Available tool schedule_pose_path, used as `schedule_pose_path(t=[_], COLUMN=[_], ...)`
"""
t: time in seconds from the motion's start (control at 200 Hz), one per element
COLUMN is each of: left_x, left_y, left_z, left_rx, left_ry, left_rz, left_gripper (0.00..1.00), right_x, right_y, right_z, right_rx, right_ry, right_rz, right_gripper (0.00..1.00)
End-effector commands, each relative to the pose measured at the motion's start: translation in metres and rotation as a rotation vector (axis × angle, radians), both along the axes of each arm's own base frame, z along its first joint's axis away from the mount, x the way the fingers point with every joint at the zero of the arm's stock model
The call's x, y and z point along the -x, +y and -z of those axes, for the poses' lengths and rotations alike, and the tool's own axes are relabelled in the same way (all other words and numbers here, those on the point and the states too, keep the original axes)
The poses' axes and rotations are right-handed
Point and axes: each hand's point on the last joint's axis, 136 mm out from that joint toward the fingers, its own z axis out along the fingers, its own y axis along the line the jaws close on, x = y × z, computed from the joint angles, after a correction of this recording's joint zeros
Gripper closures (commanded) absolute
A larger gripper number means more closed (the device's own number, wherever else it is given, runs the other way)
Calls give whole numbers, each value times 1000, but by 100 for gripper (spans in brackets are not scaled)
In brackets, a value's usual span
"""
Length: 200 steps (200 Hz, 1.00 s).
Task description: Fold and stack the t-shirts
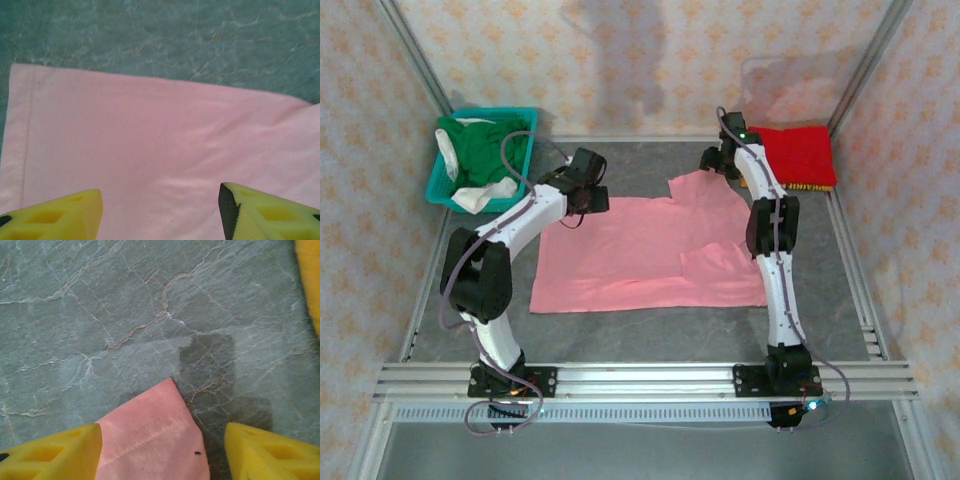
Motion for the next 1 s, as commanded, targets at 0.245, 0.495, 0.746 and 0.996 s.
schedule_pose_path(t=[0.245,0.495,0.746,0.996], left_x=[7,3,-20,-47], left_y=[25,54,92,115], left_z=[-1,1,16,45], left_rx=[-27,-16,-26,-127], left_ry=[-15,-13,41,142], left_rz=[-74,-134,-226,-279], left_gripper=[36,36,33,29], right_x=[-5,-3,-10,-4], right_y=[16,11,8,3], right_z=[17,11,-48,-117], right_rx=[40,80,86,101], right_ry=[-13,-11,-114,-257], right_rz=[-14,14,20,32], right_gripper=[54,86,100,100])
